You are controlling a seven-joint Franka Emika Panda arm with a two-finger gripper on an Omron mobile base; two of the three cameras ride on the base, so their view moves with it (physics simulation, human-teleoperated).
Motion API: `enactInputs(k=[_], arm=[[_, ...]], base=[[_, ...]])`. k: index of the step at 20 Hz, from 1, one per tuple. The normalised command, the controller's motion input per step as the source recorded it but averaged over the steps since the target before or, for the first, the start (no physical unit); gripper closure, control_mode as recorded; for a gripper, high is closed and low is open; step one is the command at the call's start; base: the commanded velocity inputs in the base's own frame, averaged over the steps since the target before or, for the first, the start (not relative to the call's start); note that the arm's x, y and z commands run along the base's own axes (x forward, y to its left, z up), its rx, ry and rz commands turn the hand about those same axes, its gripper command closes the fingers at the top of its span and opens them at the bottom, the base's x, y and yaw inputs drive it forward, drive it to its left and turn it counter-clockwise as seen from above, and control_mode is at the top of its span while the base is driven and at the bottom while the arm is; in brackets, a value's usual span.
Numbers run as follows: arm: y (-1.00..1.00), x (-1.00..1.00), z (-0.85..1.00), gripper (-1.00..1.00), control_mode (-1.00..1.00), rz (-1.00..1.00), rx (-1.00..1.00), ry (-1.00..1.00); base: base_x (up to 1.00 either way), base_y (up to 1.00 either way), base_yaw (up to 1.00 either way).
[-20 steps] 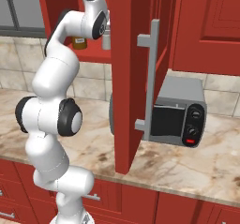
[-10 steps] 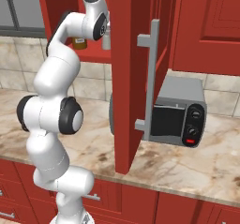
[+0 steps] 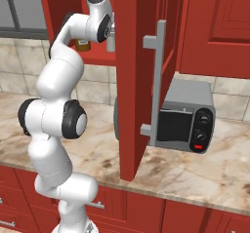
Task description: Collect the turmeric, mayonnaise, and shaker from the cabinet and place them next to the stove.
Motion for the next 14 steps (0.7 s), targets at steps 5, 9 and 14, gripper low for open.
enactInputs(k=[5,9,14], arm=[[0.00,0.00,0.00,1.00,-1.00,0.00,0.00,0.00],[0.00,0.00,0.00,1.00,-1.00,0.00,0.00,0.00],[0.00,-0.03,0.00,1.00,-1.00,0.00,0.00,0.00]], base=[[0.00,0.00,0.00],[0.00,0.00,0.00],[0.00,0.00,0.00]])
